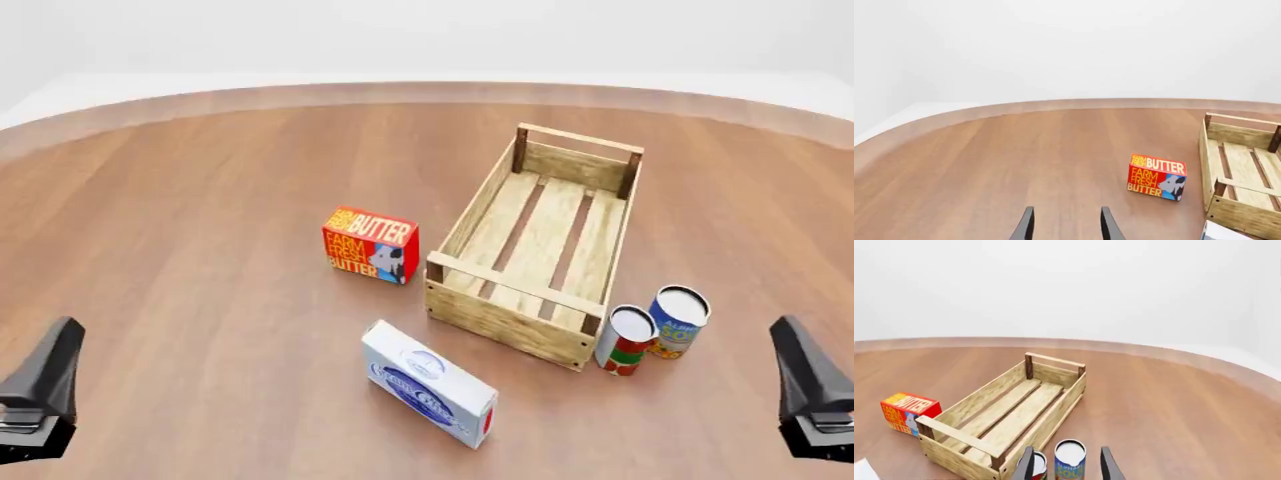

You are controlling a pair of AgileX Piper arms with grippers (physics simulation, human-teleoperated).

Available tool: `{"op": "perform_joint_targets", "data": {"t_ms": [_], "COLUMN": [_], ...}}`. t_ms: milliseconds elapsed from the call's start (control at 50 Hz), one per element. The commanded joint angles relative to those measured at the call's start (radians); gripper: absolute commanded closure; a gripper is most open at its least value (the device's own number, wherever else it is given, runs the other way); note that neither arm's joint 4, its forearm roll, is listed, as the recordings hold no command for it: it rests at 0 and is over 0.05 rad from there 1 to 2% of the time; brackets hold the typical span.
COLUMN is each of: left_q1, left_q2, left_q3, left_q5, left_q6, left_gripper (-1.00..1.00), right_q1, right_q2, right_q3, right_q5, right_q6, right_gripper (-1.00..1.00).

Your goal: Pick up the ketchup, and put it in the wooden tray.

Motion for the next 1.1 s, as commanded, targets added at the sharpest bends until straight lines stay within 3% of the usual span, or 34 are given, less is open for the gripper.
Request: {"op": "perform_joint_targets", "data": {"t_ms": [20,140,200,260,280,320,400,580,840,1100], "left_q1": [0.000,0.000,0.000,0.000,0.000,0.000,0.000,0.000,0.000,0.000], "left_q2": [0.000,0.000,0.000,0.000,0.000,0.000,0.000,0.000,0.000,0.000], "left_q3": [0.000,0.000,0.000,0.000,0.000,0.000,0.000,0.000,0.000,0.000], "left_q5": [0.000,0.000,0.000,0.000,0.000,0.000,0.000,0.000,0.000,0.000], "left_q6": [0.000,0.000,0.000,0.000,0.000,0.000,0.000,0.000,0.000,0.000], "left_gripper": [-1.00,-1.00,-1.00,-1.00,-1.00,-1.00,-1.00,-1.00,-1.00,-1.00], "right_q1": [0.001,0.001,0.023,0.042,0.072,0.097,0.173,0.307,0.514,0.641], "right_q2": [0.004,0.006,0.058,0.118,0.091,0.086,0.069,0.134,0.326,0.520], "right_q3": [-0.039,-0.079,-0.086,-0.086,-0.105,-0.124,-0.180,-0.251,-0.314,-0.344], "right_q5": [0.037,0.103,0.106,0.099,0.143,0.183,0.289,0.345,0.287,0.171], "right_q6": [-0.047,-0.043,-0.114,-0.090,-0.074,-0.113,-0.117,-0.121,-0.106,-0.118], "right_gripper": [-1.00,-1.00,-1.00,-1.00,-1.00,-1.00,-1.00,-1.00,-1.00,-1.00]}}
